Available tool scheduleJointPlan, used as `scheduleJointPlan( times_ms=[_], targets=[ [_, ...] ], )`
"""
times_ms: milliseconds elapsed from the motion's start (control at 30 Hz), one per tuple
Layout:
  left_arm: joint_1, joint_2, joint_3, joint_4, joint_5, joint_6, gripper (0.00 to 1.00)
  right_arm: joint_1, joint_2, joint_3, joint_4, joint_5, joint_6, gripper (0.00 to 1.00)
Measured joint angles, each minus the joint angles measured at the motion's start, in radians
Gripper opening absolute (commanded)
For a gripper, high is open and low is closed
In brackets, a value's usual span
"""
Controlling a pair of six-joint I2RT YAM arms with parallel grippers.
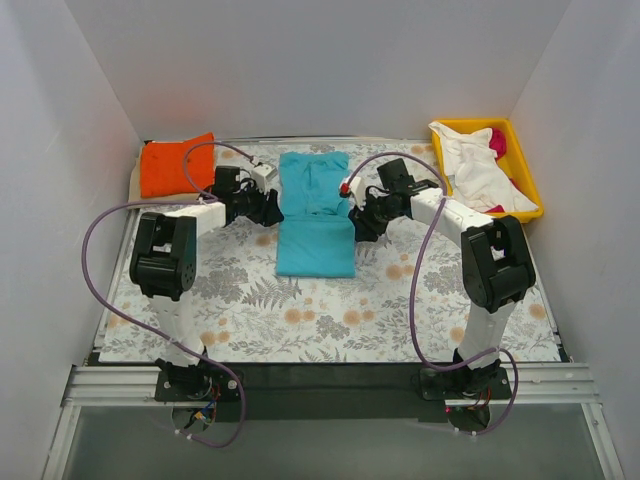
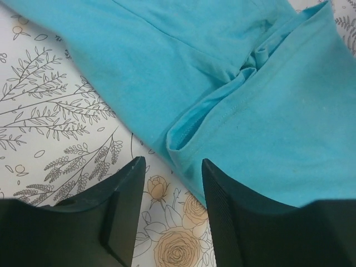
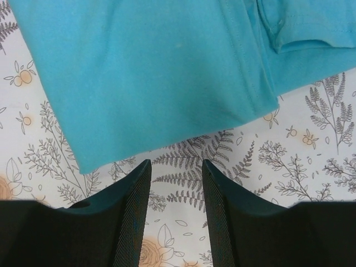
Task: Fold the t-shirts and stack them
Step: Fold the tshirt
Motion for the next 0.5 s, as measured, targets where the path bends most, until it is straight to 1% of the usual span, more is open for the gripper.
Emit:
scheduleJointPlan(
  times_ms=[33,133,167,233,300,400,500],
  targets=[
    [0.002,0.0,0.002,-0.002,0.002,-0.005,0.44,0.0,0.0,0.0,-0.005,-0.004,-0.001,0.42],
    [0.011,-0.018,-0.016,-0.009,0.039,0.01,0.43,-0.002,-0.012,-0.011,-0.019,-0.018,-0.014,0.48],
    [0.014,-0.037,-0.033,-0.011,0.061,0.026,0.42,-0.002,-0.028,-0.027,-0.022,-0.025,-0.024,0.53],
    [0.027,-0.117,-0.114,-0.01,0.115,0.08,0.41,0.004,-0.079,-0.075,-0.031,-0.03,-0.054,0.57],
    [0.039,-0.238,-0.209,-0.029,0.174,0.164,0.42,0.017,-0.145,-0.133,-0.035,-0.031,-0.09,0.59],
    [0.05,-0.418,-0.337,-0.039,0.243,0.312,0.44,0.07,-0.234,-0.225,-0.012,-0.016,-0.143,0.59],
    [0.023,-0.519,-0.439,-0.042,0.264,0.464,0.45,0.143,-0.278,-0.317,0.04,0.033,-0.188,0.58]
  ],
)
